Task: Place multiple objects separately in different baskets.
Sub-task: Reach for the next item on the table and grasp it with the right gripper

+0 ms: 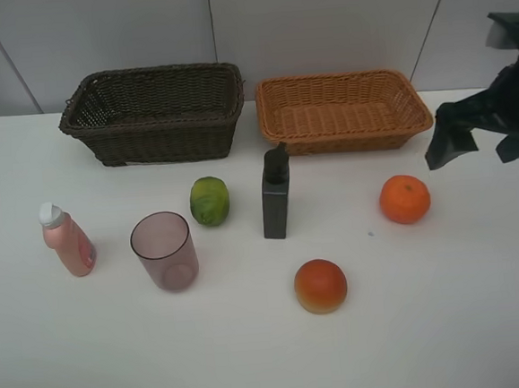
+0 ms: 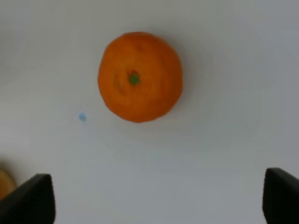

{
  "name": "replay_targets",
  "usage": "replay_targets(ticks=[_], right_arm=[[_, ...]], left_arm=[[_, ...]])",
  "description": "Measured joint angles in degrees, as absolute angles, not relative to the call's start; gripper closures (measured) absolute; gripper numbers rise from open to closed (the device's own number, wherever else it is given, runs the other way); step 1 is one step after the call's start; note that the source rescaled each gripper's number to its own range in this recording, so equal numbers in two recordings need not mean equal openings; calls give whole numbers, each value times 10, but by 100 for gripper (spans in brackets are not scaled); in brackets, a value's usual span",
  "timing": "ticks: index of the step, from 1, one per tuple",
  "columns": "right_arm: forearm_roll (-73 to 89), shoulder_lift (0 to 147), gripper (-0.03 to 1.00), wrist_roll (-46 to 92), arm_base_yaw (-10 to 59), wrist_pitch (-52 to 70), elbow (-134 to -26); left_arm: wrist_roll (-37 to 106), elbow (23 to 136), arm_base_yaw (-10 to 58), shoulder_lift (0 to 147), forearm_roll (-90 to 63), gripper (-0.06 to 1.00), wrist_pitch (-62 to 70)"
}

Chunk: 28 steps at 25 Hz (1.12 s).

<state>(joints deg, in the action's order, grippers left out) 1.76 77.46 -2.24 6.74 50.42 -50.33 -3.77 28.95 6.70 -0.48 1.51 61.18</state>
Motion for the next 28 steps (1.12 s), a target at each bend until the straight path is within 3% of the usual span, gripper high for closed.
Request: replay_targets(ticks=[12,19,28], right_arm=[[0,929,9,-40,95,454,-576],[-4,984,0,-80,95,394,-577],[-29,1028,-1,-113,95,376,-577]], left_arm=[[-38,289,67,-5,15,-5,612],[-38,289,67,-5,15,-5,612],[-38,289,67,-5,15,-5,612]])
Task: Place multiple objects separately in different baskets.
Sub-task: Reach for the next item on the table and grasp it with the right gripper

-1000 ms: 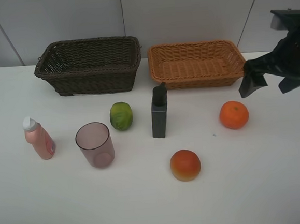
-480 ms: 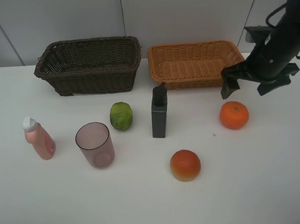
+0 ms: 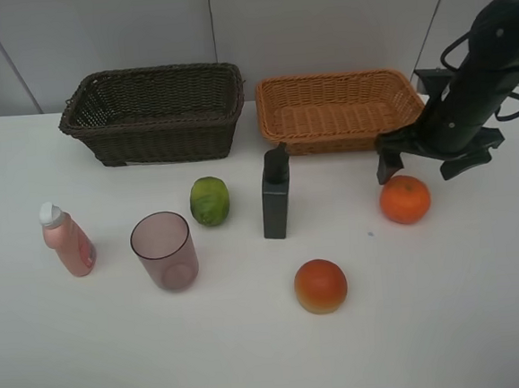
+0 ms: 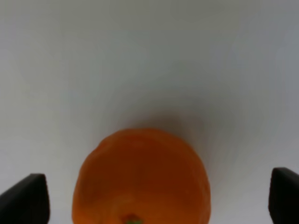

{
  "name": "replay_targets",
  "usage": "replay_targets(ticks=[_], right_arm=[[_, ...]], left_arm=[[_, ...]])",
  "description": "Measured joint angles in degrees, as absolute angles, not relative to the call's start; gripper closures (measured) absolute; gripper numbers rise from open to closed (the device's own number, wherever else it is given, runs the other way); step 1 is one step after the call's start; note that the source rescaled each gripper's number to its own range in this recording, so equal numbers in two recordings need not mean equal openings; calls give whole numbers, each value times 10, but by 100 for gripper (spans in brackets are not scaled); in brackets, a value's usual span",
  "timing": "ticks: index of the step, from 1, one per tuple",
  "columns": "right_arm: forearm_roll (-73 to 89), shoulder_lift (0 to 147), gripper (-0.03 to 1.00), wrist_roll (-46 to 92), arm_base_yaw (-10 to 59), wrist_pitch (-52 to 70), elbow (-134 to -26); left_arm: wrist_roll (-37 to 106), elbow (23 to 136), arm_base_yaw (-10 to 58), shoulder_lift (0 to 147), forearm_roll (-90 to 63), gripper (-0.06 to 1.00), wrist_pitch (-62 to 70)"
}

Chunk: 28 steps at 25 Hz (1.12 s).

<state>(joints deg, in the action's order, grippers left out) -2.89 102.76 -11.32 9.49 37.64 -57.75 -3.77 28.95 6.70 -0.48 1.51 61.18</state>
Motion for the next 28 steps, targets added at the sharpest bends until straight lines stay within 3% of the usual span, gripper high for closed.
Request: replay_targets(ticks=[28], right_arm=[[-10,1113,-1,-113,95,344,-578]], left_arm=[[-38,289,67,-5,15,-5,612]])
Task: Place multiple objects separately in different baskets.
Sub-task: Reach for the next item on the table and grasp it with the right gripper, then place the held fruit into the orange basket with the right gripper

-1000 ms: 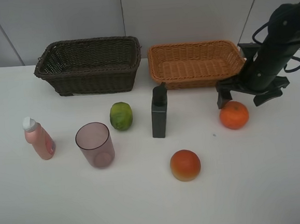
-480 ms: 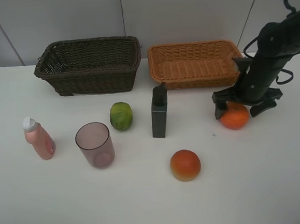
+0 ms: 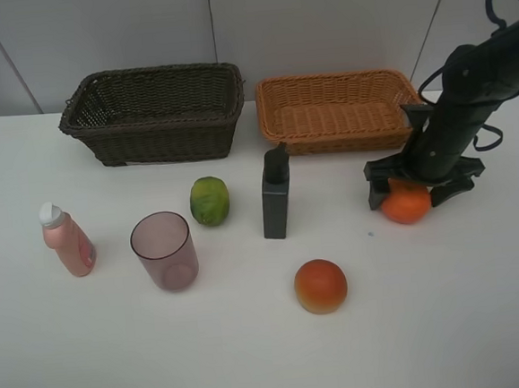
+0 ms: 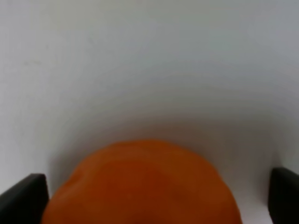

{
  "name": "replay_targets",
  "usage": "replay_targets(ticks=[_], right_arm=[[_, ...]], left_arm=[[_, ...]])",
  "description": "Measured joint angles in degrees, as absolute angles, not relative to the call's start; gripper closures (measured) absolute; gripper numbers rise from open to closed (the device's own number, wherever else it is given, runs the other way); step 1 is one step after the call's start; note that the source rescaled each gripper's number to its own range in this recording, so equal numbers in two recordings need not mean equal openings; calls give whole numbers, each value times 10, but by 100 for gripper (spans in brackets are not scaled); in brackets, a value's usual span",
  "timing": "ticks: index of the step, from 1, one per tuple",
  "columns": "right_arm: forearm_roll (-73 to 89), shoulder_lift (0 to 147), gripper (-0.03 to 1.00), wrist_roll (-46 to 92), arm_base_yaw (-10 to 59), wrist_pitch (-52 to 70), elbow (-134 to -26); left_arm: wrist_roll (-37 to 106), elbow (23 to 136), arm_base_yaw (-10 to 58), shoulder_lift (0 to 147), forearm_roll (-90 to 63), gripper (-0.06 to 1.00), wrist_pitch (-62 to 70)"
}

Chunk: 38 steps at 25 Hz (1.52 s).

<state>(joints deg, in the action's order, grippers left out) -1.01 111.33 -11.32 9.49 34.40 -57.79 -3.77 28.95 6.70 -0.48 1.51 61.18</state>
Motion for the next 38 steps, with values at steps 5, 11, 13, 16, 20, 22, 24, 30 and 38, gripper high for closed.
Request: replay_targets(ticks=[5,11,13,16,20,22,24,30,38], right_arm=[[-11,1115,10,-113,95,344,-578],[-10,1119,42,-113,95,346,-583],[-10,1120,42,-113,95,346,-583],[-10,1120,42,-113,95,346,-583],[-10,1120,42,-113,95,346,-583],[-10,1120,42,-113,95,346,-583],[-10,1120,42,-113,95,346,-583],[-10,1120,42,-113,95,346,-583],[-17,1119,42,-113,95,385,-598]], left_arm=[[-38,289,67,-5,15,-5,612],[-38,289,67,-5,15,-5,612],[-38,289,67,-5,15,-5,612],[-38,289,67,-5,15,-5,612],[-38,289,67,-5,15,-5,612],[-38,289,67,-5,15,-5,612],[-38,289,67,-5,15,-5,612],[-38,289,67,-5,15,-5,612],[-38,289,67,-5,15,-5,612]])
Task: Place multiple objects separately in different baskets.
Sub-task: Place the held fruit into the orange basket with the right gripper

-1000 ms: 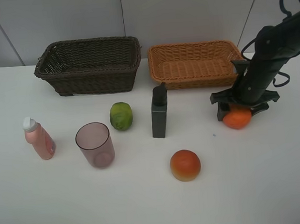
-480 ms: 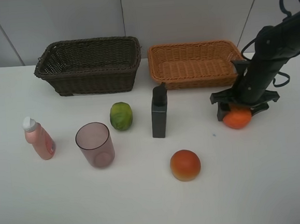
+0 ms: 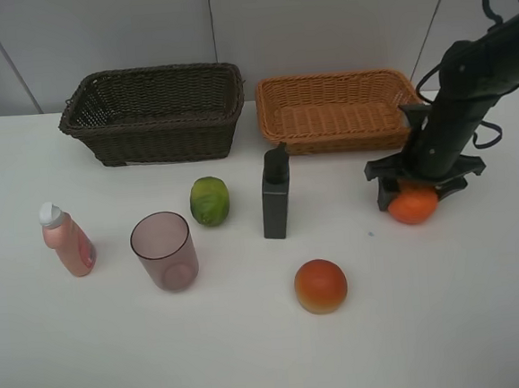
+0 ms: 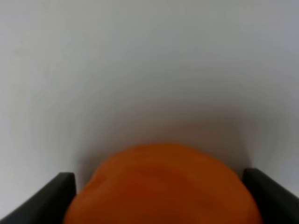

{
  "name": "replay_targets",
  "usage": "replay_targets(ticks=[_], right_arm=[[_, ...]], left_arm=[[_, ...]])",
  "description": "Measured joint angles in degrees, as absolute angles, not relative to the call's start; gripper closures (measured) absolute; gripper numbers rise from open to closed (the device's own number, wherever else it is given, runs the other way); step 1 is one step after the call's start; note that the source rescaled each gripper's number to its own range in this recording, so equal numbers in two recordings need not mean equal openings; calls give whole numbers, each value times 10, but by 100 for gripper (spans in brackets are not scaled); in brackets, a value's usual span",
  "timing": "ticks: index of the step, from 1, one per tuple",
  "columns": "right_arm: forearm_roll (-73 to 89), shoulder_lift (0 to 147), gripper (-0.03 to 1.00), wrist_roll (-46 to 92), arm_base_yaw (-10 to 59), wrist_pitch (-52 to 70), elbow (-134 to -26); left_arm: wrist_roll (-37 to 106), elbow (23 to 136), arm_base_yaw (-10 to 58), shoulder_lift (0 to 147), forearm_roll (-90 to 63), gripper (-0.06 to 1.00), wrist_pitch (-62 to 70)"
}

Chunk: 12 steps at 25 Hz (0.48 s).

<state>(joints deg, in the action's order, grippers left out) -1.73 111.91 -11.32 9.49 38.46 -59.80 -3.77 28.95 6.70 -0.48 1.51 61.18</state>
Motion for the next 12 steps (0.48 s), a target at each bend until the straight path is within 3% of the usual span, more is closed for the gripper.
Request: replay_targets(ticks=[12], right_arm=[[-56,968,42,-111,124,463,-603]], left_arm=[[-38,289,67,-5,15,-5,612]])
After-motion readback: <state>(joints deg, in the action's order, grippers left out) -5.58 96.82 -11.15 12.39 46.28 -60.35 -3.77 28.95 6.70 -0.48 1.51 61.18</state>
